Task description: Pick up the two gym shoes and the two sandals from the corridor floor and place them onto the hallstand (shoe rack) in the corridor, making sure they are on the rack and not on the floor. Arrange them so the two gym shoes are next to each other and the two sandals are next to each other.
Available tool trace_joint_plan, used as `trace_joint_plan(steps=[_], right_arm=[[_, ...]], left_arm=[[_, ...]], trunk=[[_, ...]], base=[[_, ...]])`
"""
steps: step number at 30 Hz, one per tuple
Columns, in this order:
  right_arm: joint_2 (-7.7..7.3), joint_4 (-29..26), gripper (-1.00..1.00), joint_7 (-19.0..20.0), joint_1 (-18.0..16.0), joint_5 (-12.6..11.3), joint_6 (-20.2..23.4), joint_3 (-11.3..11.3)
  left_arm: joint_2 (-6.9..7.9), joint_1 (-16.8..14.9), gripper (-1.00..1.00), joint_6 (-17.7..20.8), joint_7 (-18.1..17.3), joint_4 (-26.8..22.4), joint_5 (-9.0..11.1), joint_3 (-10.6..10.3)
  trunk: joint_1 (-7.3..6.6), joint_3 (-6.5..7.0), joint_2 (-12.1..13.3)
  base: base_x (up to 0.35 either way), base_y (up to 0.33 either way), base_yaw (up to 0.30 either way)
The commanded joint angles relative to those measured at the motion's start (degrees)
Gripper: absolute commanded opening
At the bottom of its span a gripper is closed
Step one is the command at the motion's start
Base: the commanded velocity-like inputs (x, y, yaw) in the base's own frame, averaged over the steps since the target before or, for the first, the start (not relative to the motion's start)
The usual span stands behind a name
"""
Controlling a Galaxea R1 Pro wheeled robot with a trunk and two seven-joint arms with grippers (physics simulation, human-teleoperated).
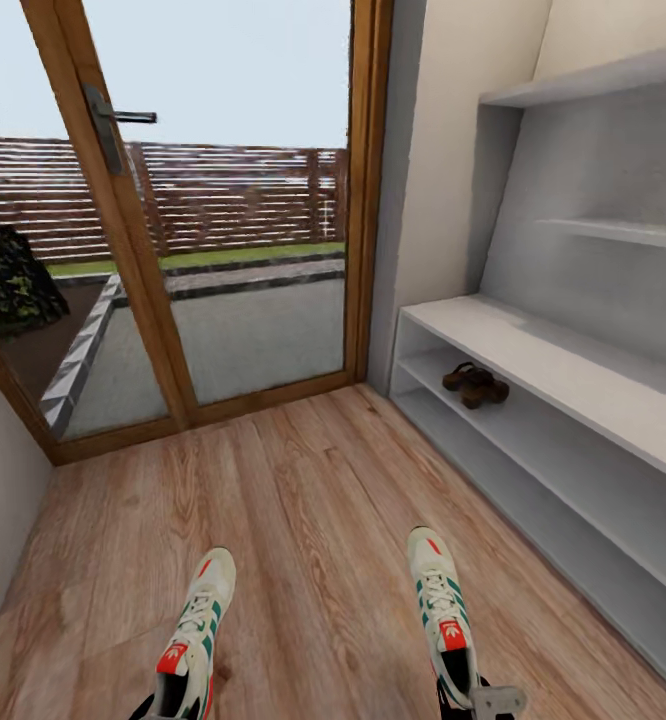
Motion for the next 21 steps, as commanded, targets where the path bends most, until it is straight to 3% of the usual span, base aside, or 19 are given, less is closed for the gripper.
trace_joint_plan(steps=[1, 8, 21], right_arm=[[0.07, 0.03, -1.0, -0.09, -0.05, 0.6, -0.2, -0.38], [0.07, 0.03, -1.0, -0.09, -0.05, 0.6, -0.2, -0.38], [0.07, 0.08, -1.0, -0.09, -0.05, 0.6, -0.2, -0.38]], left_arm=[[-0.06, -0.05, -1.0, -0.2, -0.35, -0.05, -0.36, 0.5], [-0.06, -0.04, -1.0, -0.38, -0.35, -0.05, -0.34, 0.52], [-0.06, -0.08, -1.0, -0.19, -0.34, -0.05, 0.01, 0.65]], trunk=[[0.02, -0.05, -0.02], [0.02, -0.05, -0.02], [0.02, -0.05, -0.02]], base=[[0.335, 0.051, -0.265], [0.266, 0.17, -0.265], [0.02, 0.018, -0.265]])
